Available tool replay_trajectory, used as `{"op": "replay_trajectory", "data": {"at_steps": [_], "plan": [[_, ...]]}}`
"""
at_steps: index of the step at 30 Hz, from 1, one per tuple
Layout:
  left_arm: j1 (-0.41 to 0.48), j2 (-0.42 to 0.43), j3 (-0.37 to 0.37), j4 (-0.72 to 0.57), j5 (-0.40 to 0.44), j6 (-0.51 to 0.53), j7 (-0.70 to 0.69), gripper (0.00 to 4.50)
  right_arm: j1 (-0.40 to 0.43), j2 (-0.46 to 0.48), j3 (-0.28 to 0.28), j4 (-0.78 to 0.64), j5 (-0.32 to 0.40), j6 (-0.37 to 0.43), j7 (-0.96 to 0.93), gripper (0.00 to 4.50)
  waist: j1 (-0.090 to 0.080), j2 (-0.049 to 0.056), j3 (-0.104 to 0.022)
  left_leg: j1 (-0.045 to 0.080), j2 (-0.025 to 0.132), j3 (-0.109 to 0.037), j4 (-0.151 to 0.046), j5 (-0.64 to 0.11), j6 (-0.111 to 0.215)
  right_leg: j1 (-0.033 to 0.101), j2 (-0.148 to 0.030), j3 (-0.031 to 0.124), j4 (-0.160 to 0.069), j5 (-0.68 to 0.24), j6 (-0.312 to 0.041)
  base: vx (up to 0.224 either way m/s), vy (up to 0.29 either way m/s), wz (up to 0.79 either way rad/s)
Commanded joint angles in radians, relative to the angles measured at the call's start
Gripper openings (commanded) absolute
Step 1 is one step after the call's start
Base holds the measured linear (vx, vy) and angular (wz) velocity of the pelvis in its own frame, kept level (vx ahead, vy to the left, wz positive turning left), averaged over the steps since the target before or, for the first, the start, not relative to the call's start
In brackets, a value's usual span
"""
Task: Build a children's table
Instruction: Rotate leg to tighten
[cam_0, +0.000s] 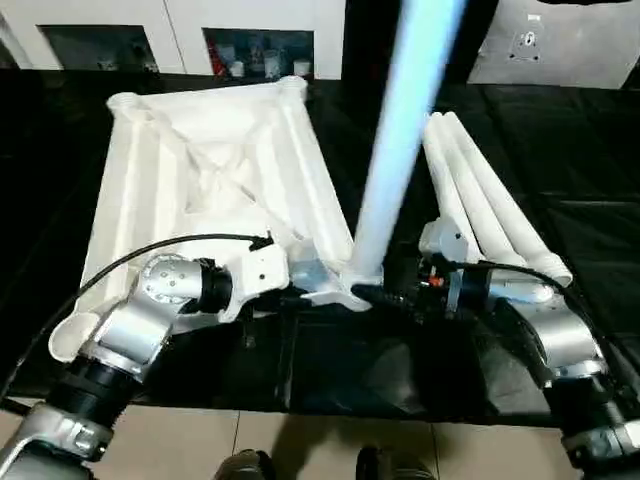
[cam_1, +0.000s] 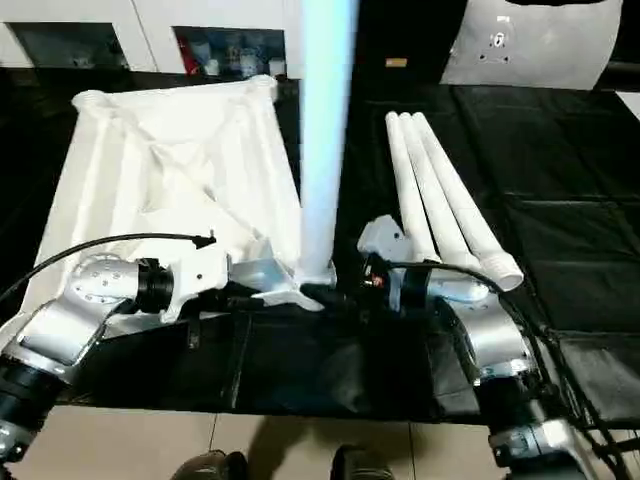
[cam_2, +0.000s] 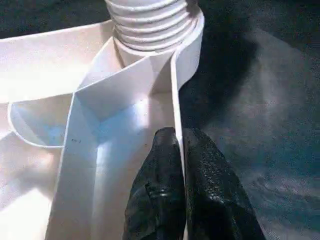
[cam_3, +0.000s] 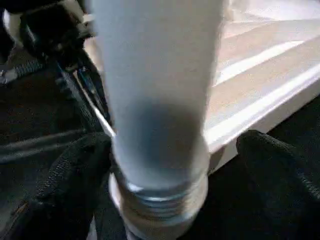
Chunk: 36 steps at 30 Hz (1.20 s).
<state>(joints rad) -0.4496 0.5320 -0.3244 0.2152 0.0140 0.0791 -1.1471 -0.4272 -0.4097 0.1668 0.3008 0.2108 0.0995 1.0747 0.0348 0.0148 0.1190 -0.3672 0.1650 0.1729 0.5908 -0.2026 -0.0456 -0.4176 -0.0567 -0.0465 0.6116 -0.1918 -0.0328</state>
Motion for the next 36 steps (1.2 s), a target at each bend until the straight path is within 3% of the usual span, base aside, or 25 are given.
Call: {"op": "replay_trajectory", "data": {"at_steps": [1, 6, 11, 12, 23, 24, 26, 30, 31, 33, 36], "plan": [[-0.012, 0.014, -0.046, 0.014, 0.014, -0.056, -0.059, 0.0, -0.009, -0.008, 0.018, 0.015, -0.009, -0.017, 0.037, 4.41, 0.0, -0.004, -0.077, 0.005, 0.06, -0.014, -0.057, -0.033, 0.143, 0.068, -0.083, 0.053, -0.054, -0.005, -0.299, 0.0, 0.0, 0.0], [-0.025, 0.016, -0.052, 0.053, 0.013, -0.102, -0.085, 0.0, -0.028, 0.005, 0.03, 0.034, -0.005, -0.019, 0.055, 4.0, 0.007, -0.004, -0.081, 0.004, 0.064, -0.015, -0.054, -0.007, 0.154, 0.069, -0.085, 0.052, -0.046, 0.038, -0.31, 0.0, 0.0, 0.0], [-0.029, 0.016, -0.056, 0.07, 0.014, -0.12, -0.091, 0.0, -0.037, 0.013, 0.038, 0.047, 0.004, -0.02, 0.078, 3.63, 0.007, -0.004, -0.081, 0.003, 0.063, -0.014, -0.054, -0.025, 0.144, 0.07, -0.086, 0.052, -0.049, 0.004, -0.307, 0.0, 0.0, 0.0], [-0.032, 0.016, -0.057, 0.079, 0.014, -0.128, -0.095, 0.0, -0.038, 0.014, 0.038, 0.051, 0.004, -0.02, 0.084, 3.32, 0.007, -0.005, -0.081, 0.003, 0.062, -0.014, -0.054, -0.023, 0.142, 0.07, -0.085, 0.052, -0.048, 0.003, -0.305, 0.0, 0.0, 0.0], [-0.035, 0.014, -0.046, 0.105, 0.014, -0.132, -0.094, 0.0, -0.022, 0.028, 0.043, 0.054, 0.004, 0.001, 0.077, 2.69, 0.008, -0.003, -0.08, 0.003, 0.063, -0.014, -0.054, -0.031, 0.131, 0.07, -0.085, 0.052, -0.048, -0.002, -0.305, 0.0, 0.0, 0.0], [-0.02, 0.008, -0.025, 0.079, 0.01, -0.082, -0.053, 0.0, -0.008, 0.057, 0.038, 0.044, -0.002, 0.036, 0.02, 2.69, 0.007, -0.002, -0.078, 0.004, 0.062, -0.014, -0.055, -0.034, 0.127, 0.07, -0.084, 0.052, -0.049, -0.004, -0.305, 0.0, 0.0, 0.0], [-0.008, -0.002, -0.009, 0.055, 0.006, -0.039, -0.017, 0.0, 0.0, 0.077, 0.035, 0.04, -0.015, 0.032, -0.028, 2.68, 0.007, 0.002, -0.075, 0.005, 0.065, -0.015, -0.058, -0.048, 0.12, 0.065, -0.085, 0.051, -0.052, -0.029, -0.305, 0.0, 0.0, 0.0], [0.04, -0.073, 0.042, -0.066, -0.009, 0.144, 0.131, 0.0, 0.015, 0.187, 0.014, 0.027, -0.05, 0.083, -0.245, 2.67, -0.01, -0.001, -0.063, 0.005, 0.06, -0.019, -0.068, -0.143, 0.051, 0.064, -0.088, 0.053, -0.076, -0.249, -0.256, 0.0, 0.0, 0.0], [0.044, -0.083, 0.046, -0.079, -0.009, 0.164, 0.149, 0.0, 0.015, 0.2, 0.013, 0.027, -0.054, 0.089, -0.267, 2.67, -0.015, -0.003, -0.064, 0.004, 0.062, -0.019, -0.069, -0.139, 0.042, 0.067, -0.089, 0.054, -0.073, -0.255, -0.252, 0.0, 0.0, 0.0], [0.058, -0.148, 0.065, -0.138, 0.003, 0.261, 0.251, 0.0, 0.012, 0.264, 0.013, 0.029, -0.079, 0.112, -0.374, 2.66, -0.028, -0.005, -0.06, 0.001, 0.061, -0.021, -0.071, -0.143, 0.032, 0.062, -0.086, 0.055, -0.079, -0.286, -0.231, 0.0, 0.0, 0.0], [0.055, -0.255, 0.08, -0.181, 0.031, 0.362, 0.397, 0.0, 0.005, 0.355, 0.009, 0.037, -0.115, 0.129, -0.524, 2.66, -0.03, -0.008, -0.06, 0.006, 0.058, -0.017, -0.068, -0.138, 0.041, 0.054, -0.082, 0.057, -0.085, -0.29, -0.221, 0.0, 0.0, 0.0]]}}
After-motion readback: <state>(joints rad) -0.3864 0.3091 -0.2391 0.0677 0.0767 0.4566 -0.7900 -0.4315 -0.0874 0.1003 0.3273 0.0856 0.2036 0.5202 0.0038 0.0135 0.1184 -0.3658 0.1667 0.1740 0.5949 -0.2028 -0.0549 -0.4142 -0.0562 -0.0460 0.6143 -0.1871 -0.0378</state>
